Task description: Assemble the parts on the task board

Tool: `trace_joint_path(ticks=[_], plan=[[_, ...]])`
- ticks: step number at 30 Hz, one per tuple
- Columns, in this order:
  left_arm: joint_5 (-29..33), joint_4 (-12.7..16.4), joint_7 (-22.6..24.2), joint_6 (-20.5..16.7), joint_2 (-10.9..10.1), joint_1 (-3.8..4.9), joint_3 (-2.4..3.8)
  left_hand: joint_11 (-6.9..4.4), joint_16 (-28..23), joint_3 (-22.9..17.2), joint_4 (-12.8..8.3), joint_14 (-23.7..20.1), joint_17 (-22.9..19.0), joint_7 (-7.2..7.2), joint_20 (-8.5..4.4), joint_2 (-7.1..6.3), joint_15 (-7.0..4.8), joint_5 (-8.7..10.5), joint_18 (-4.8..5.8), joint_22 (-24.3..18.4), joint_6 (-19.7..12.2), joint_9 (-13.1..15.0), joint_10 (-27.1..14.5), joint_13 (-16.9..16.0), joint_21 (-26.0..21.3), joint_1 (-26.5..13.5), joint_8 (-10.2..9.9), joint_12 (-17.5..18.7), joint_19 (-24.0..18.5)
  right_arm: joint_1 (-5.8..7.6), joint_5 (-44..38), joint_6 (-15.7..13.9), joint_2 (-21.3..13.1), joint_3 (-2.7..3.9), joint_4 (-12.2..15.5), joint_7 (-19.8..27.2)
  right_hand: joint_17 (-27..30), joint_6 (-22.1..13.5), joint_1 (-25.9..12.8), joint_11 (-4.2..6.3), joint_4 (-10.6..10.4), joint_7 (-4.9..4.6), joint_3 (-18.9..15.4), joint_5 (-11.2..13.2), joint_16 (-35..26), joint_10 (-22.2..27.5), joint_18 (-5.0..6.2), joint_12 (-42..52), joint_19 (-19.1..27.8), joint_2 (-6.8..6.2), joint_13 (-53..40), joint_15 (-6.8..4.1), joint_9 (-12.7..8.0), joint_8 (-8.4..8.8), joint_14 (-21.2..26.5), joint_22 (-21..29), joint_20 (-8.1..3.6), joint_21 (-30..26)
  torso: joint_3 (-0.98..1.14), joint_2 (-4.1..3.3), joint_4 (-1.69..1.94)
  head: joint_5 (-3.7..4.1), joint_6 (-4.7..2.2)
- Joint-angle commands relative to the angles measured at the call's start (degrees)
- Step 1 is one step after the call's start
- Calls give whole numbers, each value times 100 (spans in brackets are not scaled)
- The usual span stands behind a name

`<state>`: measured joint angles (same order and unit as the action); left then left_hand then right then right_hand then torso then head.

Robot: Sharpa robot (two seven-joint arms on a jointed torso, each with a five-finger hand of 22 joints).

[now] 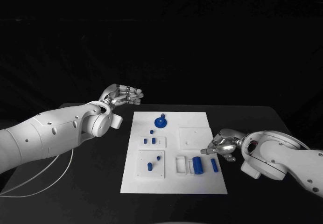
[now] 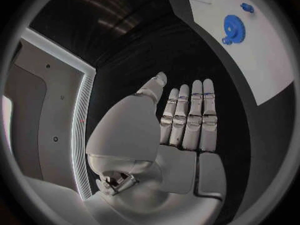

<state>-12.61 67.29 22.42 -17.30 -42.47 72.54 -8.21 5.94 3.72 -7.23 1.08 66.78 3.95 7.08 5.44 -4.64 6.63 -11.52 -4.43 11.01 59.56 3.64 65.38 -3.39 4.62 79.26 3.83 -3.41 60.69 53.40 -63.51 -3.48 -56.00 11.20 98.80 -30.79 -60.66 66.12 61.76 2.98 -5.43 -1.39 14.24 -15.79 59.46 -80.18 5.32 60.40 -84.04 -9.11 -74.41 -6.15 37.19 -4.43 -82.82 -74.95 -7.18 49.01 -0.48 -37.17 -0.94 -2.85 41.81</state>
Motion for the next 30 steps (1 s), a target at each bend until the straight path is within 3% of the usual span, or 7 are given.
trace_joint_path(ticks=[1,3,6,10,13,20,30], plan=[[92,40,200,-54,-16,-6,3,43,-11,213,11,-197,7,24,73,82,29,-28,62,-58,-73,-8,-65,5,-36,27,-18,11,-28,-13,13,405,64,-43,-2,-496,-90,-36,-29,1,-146,-22,11,81,27,-28,-85,49,-339,-78,-77,3,77,39,-22,-521,-11,22,-8,8,0,26,14],[126,69,219,-89,-28,-7,3,49,-23,330,23,-329,-8,21,119,120,58,-29,51,-115,-101,-10,-97,2,-58,41,-21,5,-81,-18,-32,428,118,-102,-23,-532,-130,-46,-60,-7,-203,-27,8,113,23,-30,-83,39,-338,-96,-96,4,116,44,-29,-523,-8,14,-16,9,13,40,25],[172,115,232,-131,-36,-9,3,78,-24,431,24,-515,-18,33,170,122,86,-16,50,-186,-201,-11,-245,0,-74,38,-23,1,-179,-22,-87,394,201,-180,-46,-565,-173,-65,-29,-13,-195,-33,17,191,27,-34,-81,65,-339,-111,-135,6,147,45,-37,-527,-7,15,-9,1,25,20,33],[234,160,203,-166,-29,-14,3,250,-26,545,18,-871,-32,198,304,88,182,-30,21,-361,-912,-37,-639,3,-70,30,-43,0,-465,-49,-168,340,279,-248,-64,-597,-217,-83,-71,-19,-225,-40,-7,228,38,-31,-76,83,-344,-125,-168,10,174,46,-44,-534,-4,39,-11,0,21,22,44],[268,175,201,-177,-23,-16,2,246,-28,545,49,-901,-35,193,355,92,192,-30,-39,-534,-906,-37,-650,4,-46,48,-41,0,-488,-73,-214,302,319,-274,-64,-609,-244,-93,-125,-22,-328,-45,5,373,29,-30,-66,86,-343,-160,-188,14,198,46,-50,-534,2,34,-12,-1,17,29,58],[326,168,206,-167,-20,-18,0,233,-28,554,55,-898,-34,177,361,102,186,-27,-40,-609,-857,-34,-628,4,-42,40,-37,0,-481,-91,-400,293,399,-316,-103,-637,-292,-122,-152,-30,-531,-52,19,710,8,-20,-62,71,-343,-243,-211,19,237,48,-60,-540,9,53,0,-1,14,18,65],[355,167,200,-117,-18,-19,-1,240,-28,566,65,-864,-33,184,343,119,204,-31,-33,-644,-846,-34,-617,4,-29,25,-38,0,-456,-95,-368,325,494,-457,-211,-653,-323,-139,-146,-34,-587,-56,47,784,-10,-17,-64,67,-344,-246,-228,21,251,48,-65,-549,11,76,1,-1,3,-3,79]])
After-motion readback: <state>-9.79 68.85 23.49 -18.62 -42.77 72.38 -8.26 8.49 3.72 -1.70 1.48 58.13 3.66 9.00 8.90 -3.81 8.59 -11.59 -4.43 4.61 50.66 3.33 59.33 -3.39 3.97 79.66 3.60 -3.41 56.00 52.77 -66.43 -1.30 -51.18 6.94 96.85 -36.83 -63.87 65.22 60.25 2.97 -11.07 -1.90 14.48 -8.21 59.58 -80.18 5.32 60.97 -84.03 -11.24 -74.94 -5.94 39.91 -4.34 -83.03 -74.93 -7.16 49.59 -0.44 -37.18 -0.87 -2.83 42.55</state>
